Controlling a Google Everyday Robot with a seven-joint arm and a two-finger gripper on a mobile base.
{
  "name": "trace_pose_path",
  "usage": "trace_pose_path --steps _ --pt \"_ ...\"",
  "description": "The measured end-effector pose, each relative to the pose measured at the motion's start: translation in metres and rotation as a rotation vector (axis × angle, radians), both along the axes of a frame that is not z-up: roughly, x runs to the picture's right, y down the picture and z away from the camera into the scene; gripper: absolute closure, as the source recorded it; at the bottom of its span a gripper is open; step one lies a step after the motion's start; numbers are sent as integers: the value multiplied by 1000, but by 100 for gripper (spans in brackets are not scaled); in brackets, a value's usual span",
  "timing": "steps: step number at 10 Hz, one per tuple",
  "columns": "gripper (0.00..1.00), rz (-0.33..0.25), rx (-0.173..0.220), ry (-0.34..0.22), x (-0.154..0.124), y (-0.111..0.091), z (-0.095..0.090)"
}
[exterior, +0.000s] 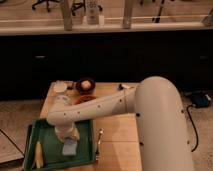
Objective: Wipe tray with sponge
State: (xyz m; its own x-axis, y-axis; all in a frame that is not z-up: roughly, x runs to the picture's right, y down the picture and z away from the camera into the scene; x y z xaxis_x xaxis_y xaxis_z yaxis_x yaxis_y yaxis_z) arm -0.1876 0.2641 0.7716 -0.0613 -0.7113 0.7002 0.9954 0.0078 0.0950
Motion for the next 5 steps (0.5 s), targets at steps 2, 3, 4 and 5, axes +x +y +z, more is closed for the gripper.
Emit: trace_pose_path --steps 2,3,4,5 --pt "100 28 9 33 13 -23 19" --pt "100 41 21 43 16 -38 28" --pt "100 45 37 35 13 -58 36" --pt "100 35 40 21 6 -66 40"
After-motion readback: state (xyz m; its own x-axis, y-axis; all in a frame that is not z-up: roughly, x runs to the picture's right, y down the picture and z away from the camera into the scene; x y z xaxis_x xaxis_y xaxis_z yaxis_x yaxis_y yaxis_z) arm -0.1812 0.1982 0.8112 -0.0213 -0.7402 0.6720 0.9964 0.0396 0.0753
